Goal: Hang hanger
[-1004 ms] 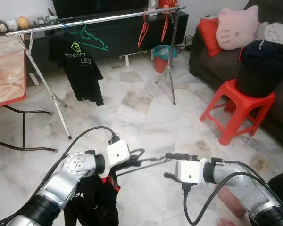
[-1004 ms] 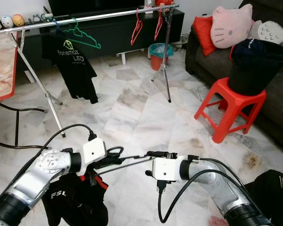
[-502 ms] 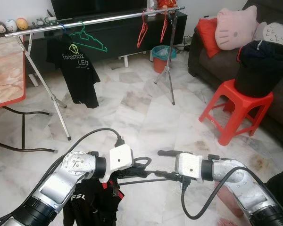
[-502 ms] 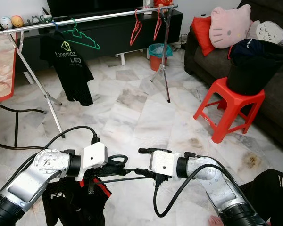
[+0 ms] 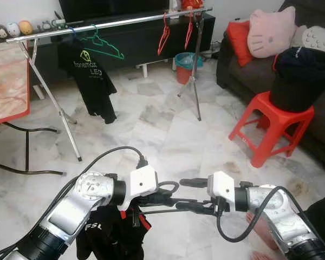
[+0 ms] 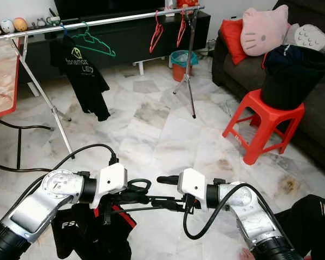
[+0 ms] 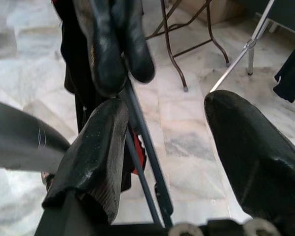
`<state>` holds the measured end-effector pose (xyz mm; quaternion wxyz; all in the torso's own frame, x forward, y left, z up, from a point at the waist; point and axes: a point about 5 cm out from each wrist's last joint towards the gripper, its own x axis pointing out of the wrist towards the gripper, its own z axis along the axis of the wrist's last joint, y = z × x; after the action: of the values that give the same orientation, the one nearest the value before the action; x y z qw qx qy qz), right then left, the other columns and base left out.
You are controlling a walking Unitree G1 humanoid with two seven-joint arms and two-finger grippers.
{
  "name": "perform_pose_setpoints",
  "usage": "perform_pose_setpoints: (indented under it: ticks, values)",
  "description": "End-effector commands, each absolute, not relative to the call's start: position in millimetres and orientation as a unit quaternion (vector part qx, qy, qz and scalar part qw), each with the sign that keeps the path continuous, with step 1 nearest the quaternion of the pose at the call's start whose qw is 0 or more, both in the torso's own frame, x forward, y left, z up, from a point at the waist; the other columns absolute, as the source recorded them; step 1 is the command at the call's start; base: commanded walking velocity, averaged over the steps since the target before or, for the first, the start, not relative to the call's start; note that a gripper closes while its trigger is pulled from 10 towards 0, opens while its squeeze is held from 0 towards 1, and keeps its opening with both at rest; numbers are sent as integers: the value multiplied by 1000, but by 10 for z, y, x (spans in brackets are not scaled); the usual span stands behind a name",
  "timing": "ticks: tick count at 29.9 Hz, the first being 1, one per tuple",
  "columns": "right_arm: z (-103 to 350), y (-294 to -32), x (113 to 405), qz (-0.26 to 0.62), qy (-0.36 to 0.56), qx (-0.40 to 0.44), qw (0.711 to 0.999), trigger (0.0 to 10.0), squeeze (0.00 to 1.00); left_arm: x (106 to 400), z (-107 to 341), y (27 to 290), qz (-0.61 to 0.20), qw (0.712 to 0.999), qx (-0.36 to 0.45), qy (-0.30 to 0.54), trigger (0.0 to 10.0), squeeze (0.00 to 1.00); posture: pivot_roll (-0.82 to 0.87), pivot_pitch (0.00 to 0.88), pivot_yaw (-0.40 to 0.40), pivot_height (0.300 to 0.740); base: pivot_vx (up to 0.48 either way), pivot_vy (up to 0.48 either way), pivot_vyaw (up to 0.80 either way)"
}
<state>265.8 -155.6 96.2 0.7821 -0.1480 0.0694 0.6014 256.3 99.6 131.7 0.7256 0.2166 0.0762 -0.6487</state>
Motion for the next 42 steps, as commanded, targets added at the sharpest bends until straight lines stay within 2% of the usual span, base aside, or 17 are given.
perform_pose_setpoints:
  ticks: [1,5,6,8,9,17,18,19,23,27,39,42]
  values:
    - [1032,-1615,2674,602,61,-134,785,10000,0,2555,1384,949,-656,714,236,66,10000,0,-53,22,5,740,0,0,0]
    - [984,-1651,2618,628,87,-112,765,10000,0,2564,1396,919,-657,712,239,65,10000,0,-52,16,2,740,0,0,0]
    - [972,-1658,2609,632,90,-108,762,10000,157,2565,1396,914,-657,711,241,65,10000,0,-45,5,-4,740,0,0,0]
    - [966,-1655,2606,634,91,-102,761,10000,973,2566,1394,912,-658,710,243,66,10000,0,-43,0,-7,740,0,0,0]
    - [957,-1650,2602,639,95,-96,757,10000,1000,2569,1394,908,-659,709,244,67,10000,0,-43,0,-7,740,0,0,0]
    - [886,-1667,2601,650,109,-106,745,10000,1000,2595,1407,850,-658,708,250,60,10000,0,-32,0,-25,740,0,0,0]
    - [875,-1679,2616,645,111,-122,746,10000,855,2596,1408,844,-658,708,249,59,10000,0,-32,0,-29,740,0,0,0]
    - [866,-1685,2631,641,112,-131,748,10000,0,2597,1409,842,-658,708,249,59,10000,0,-32,0,-29,740,0,0,0]
    - [825,-1710,2664,632,123,-155,749,10000,0,2601,1424,833,-658,708,249,59,10000,0,-34,0,-33,740,0,0,0]
    - [813,-1702,2724,616,113,-166,761,10000,0,2572,1460,812,-671,696,251,56,10000,0,-33,0,-33,740,0,0,0]
    - [795,-1632,2739,631,108,-127,758,10000,0,2514,1499,755,-684,685,247,52,10000,0,-28,0,-32,740,0,0,0]
    - [779,-1622,2715,644,116,-107,749,10000,0,2508,1511,745,-685,684,247,51,10000,0,-27,0,-35,740,0,0,0]
